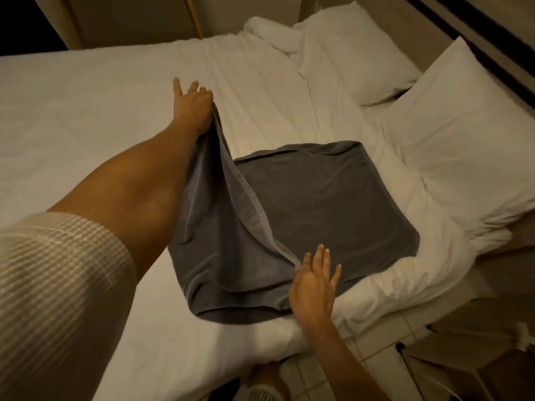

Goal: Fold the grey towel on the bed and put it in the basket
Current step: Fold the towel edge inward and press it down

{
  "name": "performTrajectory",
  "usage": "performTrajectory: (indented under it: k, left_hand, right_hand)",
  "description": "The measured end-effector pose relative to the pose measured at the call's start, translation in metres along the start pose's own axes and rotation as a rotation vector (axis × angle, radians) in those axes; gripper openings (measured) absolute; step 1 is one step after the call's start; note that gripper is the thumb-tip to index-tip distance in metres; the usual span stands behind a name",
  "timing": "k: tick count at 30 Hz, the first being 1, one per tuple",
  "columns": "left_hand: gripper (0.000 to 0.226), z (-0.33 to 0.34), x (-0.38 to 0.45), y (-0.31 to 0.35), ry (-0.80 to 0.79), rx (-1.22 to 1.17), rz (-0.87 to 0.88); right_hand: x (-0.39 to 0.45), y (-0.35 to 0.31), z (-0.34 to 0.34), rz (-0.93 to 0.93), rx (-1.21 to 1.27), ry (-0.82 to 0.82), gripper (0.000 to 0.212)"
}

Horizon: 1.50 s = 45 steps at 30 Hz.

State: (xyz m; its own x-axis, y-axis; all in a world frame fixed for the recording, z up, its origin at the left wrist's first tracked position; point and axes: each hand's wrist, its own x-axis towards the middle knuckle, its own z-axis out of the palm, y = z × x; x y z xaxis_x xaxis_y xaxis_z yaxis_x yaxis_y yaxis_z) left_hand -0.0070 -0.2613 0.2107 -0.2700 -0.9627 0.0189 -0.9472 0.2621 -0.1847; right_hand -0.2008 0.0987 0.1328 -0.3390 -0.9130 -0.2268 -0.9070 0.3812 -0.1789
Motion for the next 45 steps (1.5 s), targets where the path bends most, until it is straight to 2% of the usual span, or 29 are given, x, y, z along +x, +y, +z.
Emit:
performTrajectory:
  k: [3, 6, 9, 13, 21, 26, 29, 34, 38, 41, 45]
  left_hand:
    - [0.049, 0.013, 0.018, 0.039, 0.006, -0.021, 0.010]
    - [0.052, 0.023, 0.032, 0.087, -0.046, -0.033, 0.027]
    - [0.053, 0.030, 0.043, 0.122, -0.086, -0.041, 0.011]
    - [0.053, 0.027, 0.057, 0.158, -0.138, -0.030, 0.003]
    - [0.051, 0.013, 0.097, 0.216, -0.135, -0.008, 0.001]
    - [0.047, 0.020, 0.133, 0.263, -0.158, 0.050, 0.052]
    - [0.047, 0.029, 0.156, 0.294, -0.177, 0.083, 0.071]
    - [0.050, 0.049, 0.190, 0.352, -0.213, 0.163, 0.157]
    - [0.052, 0.070, 0.217, 0.400, -0.233, 0.186, 0.185]
    - [0.051, 0.083, 0.237, 0.436, -0.248, 0.206, 0.206]
    - [0.047, 0.093, 0.264, 0.473, -0.234, 0.208, 0.214]
  right_hand:
    - [0.026, 0.037, -0.002, 0.021, -0.047, -0.068, 0.052]
    - [0.043, 0.074, -0.003, 0.054, -0.095, -0.070, 0.054]
    - [0.055, 0.111, -0.004, 0.044, -0.113, -0.142, 0.058]
    - [0.075, 0.149, -0.007, 0.077, -0.148, -0.112, 0.043]
    - [0.117, 0.212, -0.020, 0.131, -0.100, -0.093, 0.052]
    - [0.161, 0.258, -0.022, 0.096, -0.113, -0.173, 0.060]
    - [0.184, 0.288, -0.019, 0.148, -0.089, -0.160, 0.061]
    - [0.217, 0.342, -0.008, 0.287, -0.107, -0.236, 0.056]
    - [0.243, 0.380, 0.008, 0.357, -0.188, -0.312, 0.060]
    - [0.260, 0.398, 0.019, 0.369, -0.202, -0.242, 0.067]
    - [0.281, 0.418, 0.030, 0.436, -0.126, -0.190, 0.055]
